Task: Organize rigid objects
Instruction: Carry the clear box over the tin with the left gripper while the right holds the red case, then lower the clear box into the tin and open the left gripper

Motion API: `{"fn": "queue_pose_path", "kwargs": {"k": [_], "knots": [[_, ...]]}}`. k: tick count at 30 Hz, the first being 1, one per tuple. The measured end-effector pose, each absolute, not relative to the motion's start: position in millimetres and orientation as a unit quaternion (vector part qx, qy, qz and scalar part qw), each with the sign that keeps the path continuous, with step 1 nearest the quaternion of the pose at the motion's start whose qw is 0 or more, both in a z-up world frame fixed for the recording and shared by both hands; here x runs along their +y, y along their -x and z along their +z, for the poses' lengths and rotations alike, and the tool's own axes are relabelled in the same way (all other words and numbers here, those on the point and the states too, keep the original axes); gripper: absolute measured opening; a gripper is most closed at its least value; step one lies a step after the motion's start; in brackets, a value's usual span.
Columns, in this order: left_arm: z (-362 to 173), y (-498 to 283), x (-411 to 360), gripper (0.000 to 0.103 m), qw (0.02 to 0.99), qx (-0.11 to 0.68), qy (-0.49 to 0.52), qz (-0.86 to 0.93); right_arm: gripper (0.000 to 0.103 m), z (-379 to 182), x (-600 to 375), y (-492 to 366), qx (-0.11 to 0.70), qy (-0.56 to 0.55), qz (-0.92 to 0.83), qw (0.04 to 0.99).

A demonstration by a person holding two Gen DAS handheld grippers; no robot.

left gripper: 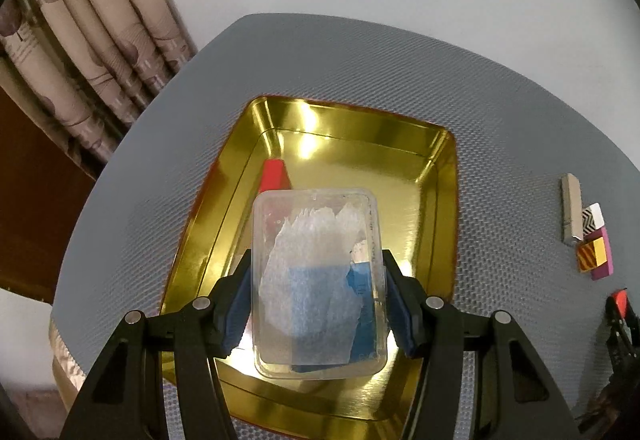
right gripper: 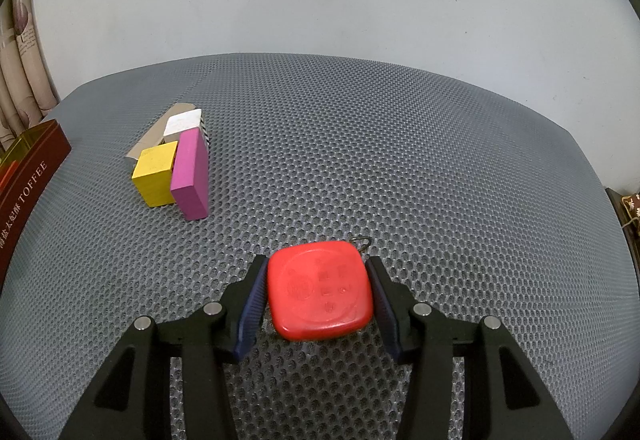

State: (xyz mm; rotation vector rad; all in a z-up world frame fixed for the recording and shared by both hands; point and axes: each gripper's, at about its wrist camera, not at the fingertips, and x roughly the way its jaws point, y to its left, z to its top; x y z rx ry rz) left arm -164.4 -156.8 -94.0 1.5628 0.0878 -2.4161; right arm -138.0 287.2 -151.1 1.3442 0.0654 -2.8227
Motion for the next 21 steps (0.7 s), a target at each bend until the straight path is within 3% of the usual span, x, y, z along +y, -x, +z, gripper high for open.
{"fn": "queue_pose_path", "kwargs": {"k": [21], "knots": [[-106.5, 151.7, -176.5, 0.054, 0.13, 0.029, -0.551, -0.824, 0.051, -150.2, 288.2, 138.7, 0.021, -0.43, -0.903, 0.007]]}}
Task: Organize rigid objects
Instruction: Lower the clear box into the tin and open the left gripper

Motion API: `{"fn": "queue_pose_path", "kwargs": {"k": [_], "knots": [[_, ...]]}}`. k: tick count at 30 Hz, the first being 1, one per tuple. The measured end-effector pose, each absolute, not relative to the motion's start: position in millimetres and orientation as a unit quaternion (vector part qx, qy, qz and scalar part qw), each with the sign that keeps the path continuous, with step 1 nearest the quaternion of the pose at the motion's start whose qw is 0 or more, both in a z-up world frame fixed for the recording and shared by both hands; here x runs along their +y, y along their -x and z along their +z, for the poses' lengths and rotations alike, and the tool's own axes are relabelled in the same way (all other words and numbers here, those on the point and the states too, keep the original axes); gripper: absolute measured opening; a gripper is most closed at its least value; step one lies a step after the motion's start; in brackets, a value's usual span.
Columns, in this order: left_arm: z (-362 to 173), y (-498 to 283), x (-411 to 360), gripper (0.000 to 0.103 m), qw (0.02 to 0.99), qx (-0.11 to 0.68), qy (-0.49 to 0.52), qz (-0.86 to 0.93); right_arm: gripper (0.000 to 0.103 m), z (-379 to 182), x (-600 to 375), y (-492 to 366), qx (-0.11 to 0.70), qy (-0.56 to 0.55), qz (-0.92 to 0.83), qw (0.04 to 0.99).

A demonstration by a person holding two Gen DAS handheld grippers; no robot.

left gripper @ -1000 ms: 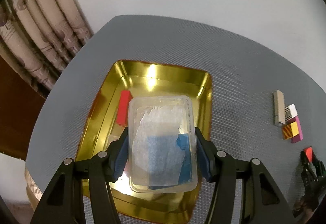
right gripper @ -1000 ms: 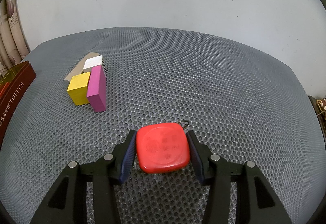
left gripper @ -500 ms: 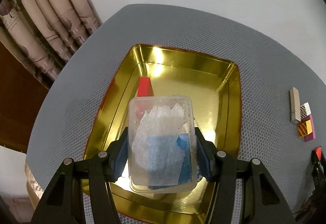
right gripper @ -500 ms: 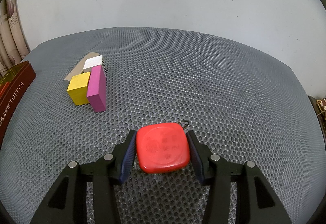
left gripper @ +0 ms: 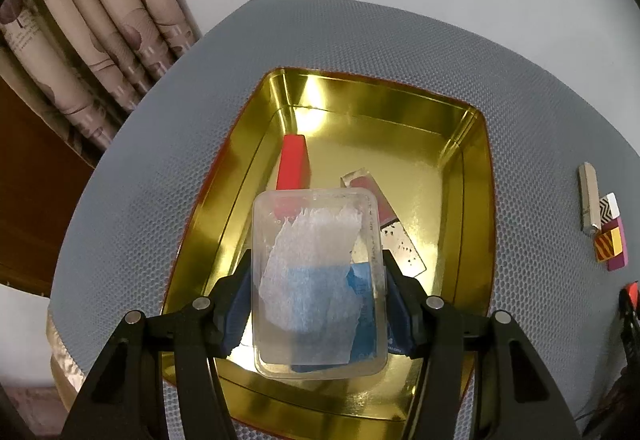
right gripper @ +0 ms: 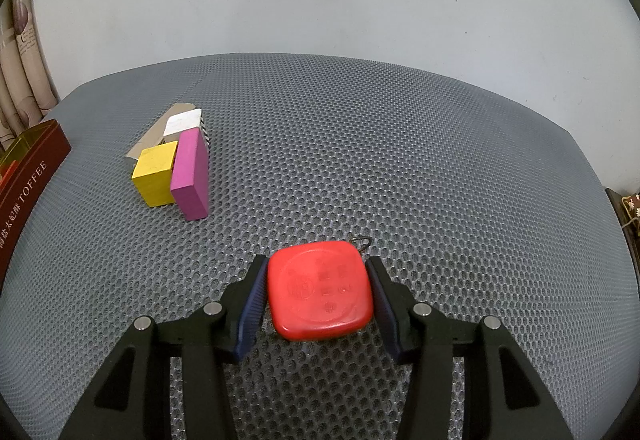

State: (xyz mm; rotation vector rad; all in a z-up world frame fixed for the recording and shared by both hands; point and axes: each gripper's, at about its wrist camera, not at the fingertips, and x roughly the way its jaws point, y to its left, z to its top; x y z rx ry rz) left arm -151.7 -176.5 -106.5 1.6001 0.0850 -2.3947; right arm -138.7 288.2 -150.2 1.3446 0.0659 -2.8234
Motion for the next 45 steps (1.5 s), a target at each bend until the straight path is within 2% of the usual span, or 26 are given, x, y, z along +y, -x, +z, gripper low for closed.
{"fn": "queue_pose_path", "kwargs": {"k": [23, 30, 45], "knots": [[-115.2, 155.8, -169.0, 0.056, 0.112, 0.035, -0.561, -0.819, 0.051, -149.0, 291.5, 139.4, 0.021, -0.43, -0.903, 0.006], [-102.9, 150.1, -171.8, 0.065, 0.1, 0.043, -0.55, -0.828, 0.051, -148.6, 292.2, 139.6, 0.021, -0.43, -0.903, 0.006], [-66.0, 92.2, -180.9, 0.066, 0.117, 0.037, -0.493, -0.861, 0.049, -149.1, 288.2, 140.0, 0.029, -0.428, -0.903, 0.002]]}}
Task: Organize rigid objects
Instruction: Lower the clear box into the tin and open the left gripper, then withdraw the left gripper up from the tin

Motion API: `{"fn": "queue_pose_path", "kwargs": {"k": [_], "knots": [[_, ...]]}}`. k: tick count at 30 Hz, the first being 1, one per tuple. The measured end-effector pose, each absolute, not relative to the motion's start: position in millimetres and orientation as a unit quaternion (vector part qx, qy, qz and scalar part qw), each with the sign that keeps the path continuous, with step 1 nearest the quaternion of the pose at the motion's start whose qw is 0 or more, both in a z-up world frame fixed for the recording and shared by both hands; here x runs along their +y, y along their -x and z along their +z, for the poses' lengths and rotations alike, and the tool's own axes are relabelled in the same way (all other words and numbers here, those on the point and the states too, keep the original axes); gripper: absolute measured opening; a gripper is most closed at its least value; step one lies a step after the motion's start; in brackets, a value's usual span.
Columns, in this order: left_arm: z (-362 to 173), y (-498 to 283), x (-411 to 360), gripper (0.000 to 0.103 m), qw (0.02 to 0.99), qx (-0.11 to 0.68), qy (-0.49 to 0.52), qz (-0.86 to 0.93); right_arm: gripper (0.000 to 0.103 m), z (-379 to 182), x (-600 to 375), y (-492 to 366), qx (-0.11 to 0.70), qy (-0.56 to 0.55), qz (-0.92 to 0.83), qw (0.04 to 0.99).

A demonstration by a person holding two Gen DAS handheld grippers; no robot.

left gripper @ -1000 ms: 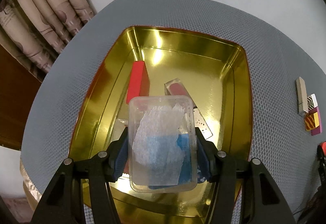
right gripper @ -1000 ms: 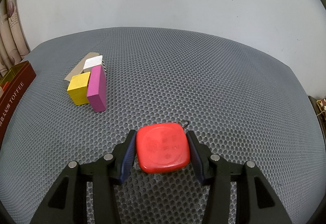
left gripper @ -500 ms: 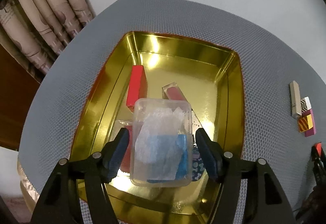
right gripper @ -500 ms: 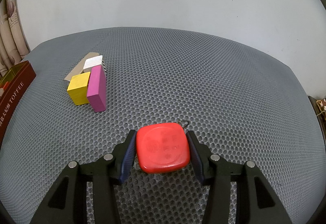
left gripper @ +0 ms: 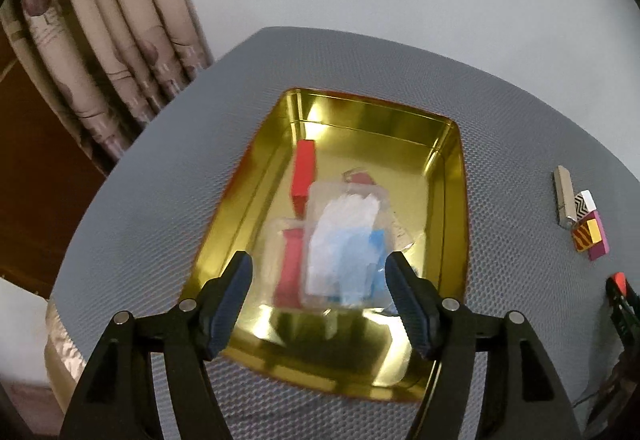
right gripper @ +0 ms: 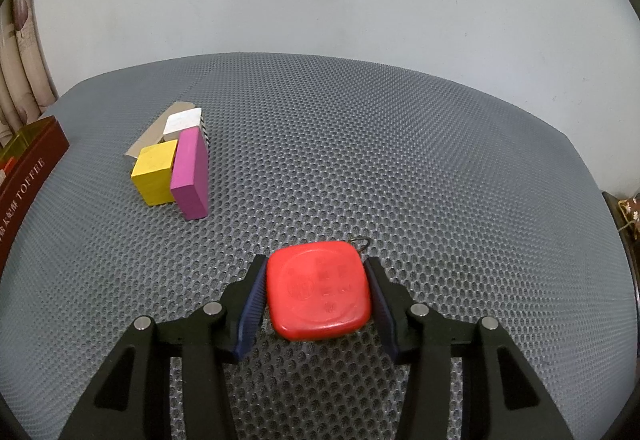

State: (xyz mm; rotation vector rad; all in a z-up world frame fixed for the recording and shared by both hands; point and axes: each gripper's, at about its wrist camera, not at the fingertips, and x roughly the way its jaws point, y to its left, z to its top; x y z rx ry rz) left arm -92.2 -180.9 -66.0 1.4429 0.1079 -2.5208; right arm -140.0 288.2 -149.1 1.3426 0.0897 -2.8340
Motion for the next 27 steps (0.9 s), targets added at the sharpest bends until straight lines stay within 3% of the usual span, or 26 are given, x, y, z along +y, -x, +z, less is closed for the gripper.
{"fn": "queue_pose_path", "kwargs": {"k": [21, 27], "knots": [[-72.9, 61.2, -204.1, 0.075, 0.176, -0.003, -0.445, -0.878, 0.048, -132.9, 278.0, 115.0, 0.041, -0.431, -0.901, -0.013], [-66.7, 60.1, -217.7, 0.076, 0.197, 0.02, -0.435, -0.879, 0.048, -115.4, 267.9, 98.5, 0.041, -0.423, -0.905, 0.009]]}}
